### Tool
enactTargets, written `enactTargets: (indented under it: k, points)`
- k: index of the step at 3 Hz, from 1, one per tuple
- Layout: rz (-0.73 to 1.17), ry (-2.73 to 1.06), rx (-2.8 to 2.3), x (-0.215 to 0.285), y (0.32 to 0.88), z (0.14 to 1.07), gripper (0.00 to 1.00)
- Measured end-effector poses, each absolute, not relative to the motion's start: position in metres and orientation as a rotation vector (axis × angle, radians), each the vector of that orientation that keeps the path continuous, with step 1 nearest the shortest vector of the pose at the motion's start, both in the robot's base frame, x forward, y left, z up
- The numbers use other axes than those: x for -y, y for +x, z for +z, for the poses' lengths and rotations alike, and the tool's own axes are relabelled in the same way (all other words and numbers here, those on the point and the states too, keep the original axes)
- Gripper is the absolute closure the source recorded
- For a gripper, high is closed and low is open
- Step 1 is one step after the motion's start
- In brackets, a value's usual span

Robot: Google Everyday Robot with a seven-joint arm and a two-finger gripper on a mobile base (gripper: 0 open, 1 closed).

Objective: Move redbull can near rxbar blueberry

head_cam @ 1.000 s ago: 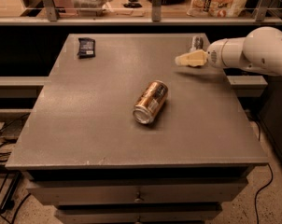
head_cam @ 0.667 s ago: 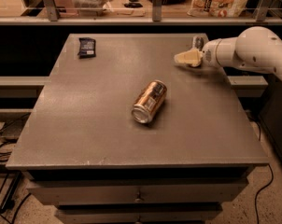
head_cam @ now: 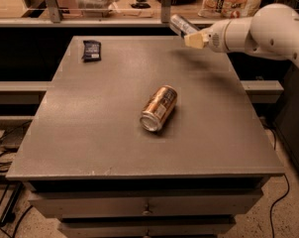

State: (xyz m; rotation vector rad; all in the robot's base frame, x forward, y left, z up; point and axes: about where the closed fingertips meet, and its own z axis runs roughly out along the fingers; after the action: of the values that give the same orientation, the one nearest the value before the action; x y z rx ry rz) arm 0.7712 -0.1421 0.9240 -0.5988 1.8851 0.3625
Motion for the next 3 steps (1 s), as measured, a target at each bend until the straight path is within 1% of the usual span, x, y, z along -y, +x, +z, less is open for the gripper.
enactTargets:
  k: [1,2,3]
  points:
    - [0.358,-0.639,-1.84,0.136,0.771,0.946,1.0]
    - [0.395,-0.659,-1.853,0.116,0.779,0.934,1.0]
    - [0.421,-0.741,-1.826,0.081,0.783,0.93,1.0]
